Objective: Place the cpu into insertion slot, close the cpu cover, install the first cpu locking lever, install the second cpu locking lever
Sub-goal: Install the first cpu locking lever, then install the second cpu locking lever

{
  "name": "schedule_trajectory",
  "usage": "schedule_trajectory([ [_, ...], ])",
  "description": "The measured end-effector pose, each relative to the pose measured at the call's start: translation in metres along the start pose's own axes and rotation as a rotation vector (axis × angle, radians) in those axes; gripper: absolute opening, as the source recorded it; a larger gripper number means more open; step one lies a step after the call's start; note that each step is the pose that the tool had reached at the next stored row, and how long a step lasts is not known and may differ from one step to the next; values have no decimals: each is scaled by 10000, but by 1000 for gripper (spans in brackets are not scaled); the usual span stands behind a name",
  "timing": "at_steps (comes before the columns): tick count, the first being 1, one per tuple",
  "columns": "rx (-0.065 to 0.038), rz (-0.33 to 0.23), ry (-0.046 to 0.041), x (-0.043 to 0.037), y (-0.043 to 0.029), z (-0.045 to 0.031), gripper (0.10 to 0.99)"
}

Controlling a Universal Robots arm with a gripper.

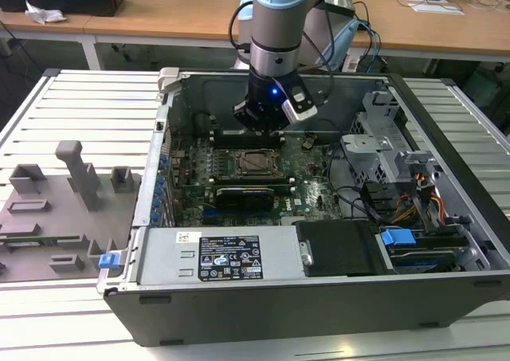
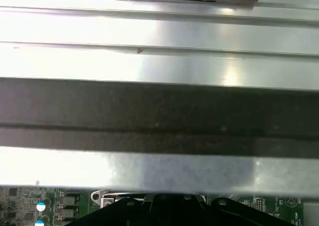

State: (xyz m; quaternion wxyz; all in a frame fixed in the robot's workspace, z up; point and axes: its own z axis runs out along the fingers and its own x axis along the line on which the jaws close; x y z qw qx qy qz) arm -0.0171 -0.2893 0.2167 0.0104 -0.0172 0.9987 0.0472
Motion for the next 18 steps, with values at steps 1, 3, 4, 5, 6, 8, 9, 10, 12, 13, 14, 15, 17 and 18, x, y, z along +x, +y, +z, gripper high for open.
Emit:
schedule_trajectory([
  [1, -1, 1, -1, 1, -12, 0, 106],
  [3, -1, 1, -1, 1, -25, -2, 106],
  [4, -2, 1, -1, 1, -31, -2, 106],
  [5, -1, 2, -1, 2, -42, -3, 106],
  [6, -2, 1, -1, 2, -47, -4, 106],
  [8, -1, 2, -1, 2, -54, -4, 106],
  [9, -2, 2, -1, 2, -58, -5, 106],
  [10, -2, 2, -2, 2, -63, -5, 106],
  [12, -2, 2, -1, 3, -71, -6, 106],
  [13, -1, 1, -1, 3, -77, -7, 106],
  [14, -1, 1, -1, 3, -89, -8, 106],
  [15, -1, 1, -1, 4, -103, -9, 106],
  [17, -1, 1, -1, 4, -125, -11, 106],
  [18, -1, 2, -1, 5, -132, -12, 106],
])
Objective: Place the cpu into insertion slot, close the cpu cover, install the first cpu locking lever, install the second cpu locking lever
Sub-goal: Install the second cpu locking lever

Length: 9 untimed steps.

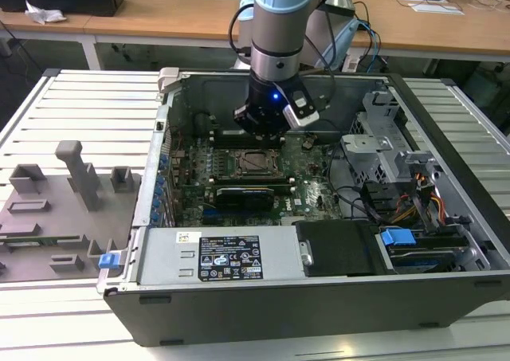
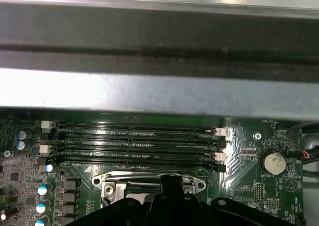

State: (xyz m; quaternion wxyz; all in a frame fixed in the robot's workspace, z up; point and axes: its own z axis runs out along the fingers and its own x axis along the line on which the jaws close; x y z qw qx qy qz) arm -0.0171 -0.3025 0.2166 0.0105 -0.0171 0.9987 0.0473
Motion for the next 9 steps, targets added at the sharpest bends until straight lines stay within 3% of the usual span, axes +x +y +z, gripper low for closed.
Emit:
schedule_trajectory([
  [7, 1, 0, 1, 1, -21, -13, 106],
  [9, 0, 0, 0, -2, -11, -120, 106],
])
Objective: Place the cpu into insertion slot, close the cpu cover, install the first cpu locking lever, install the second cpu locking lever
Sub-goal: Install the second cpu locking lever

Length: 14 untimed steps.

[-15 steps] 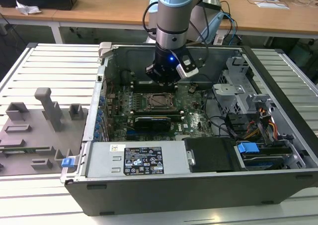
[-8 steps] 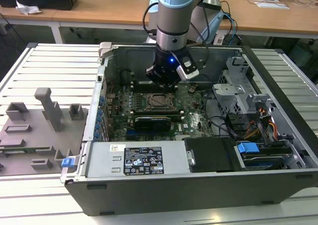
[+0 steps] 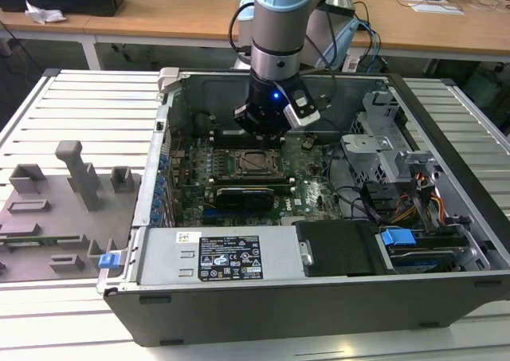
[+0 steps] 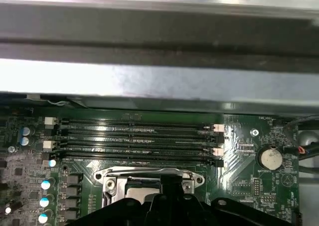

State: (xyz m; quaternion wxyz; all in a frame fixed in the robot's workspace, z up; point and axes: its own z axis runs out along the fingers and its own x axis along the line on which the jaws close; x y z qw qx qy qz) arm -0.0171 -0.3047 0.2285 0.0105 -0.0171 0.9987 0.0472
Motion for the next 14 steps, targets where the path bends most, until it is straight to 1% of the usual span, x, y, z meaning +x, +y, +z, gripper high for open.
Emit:
schedule_trajectory([
  [1, 0, 0, 0, -2, 10, -101, 106],
  [2, 1, 0, 0, -3, 13, -133, 106],
  [4, -3, -4, 0, -4, 7, -145, 106],
  [10, -1, 0, 0, -1, -65, -152, 106],
  [14, 0, 0, 1, 0, -91, -155, 106],
])
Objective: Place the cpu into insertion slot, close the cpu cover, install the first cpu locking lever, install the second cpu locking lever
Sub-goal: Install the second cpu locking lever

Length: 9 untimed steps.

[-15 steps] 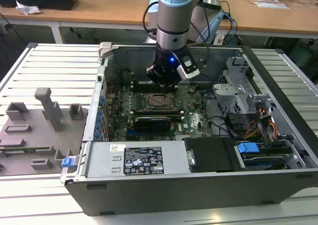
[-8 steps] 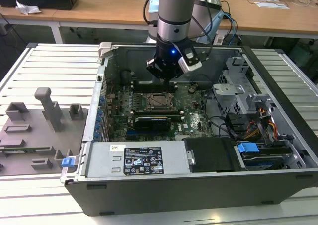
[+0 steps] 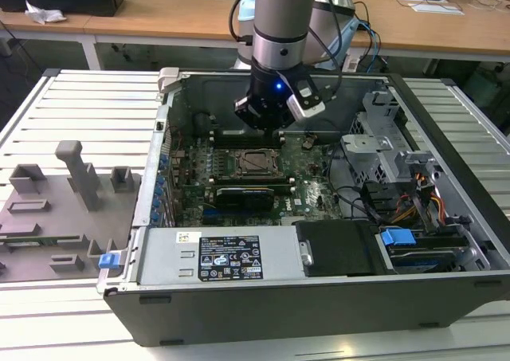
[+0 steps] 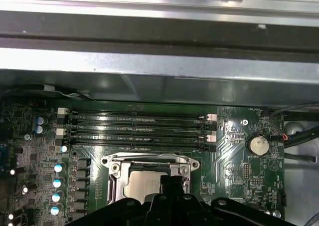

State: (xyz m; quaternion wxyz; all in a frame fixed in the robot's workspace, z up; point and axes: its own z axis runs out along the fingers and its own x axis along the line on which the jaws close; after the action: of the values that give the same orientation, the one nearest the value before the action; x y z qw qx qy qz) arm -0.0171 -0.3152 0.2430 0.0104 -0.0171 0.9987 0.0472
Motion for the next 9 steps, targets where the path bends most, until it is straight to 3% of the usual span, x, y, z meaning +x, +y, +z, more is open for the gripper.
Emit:
schedule_trajectory([
  [9, -1, 0, 0, 3, -79, -7, 106],
])
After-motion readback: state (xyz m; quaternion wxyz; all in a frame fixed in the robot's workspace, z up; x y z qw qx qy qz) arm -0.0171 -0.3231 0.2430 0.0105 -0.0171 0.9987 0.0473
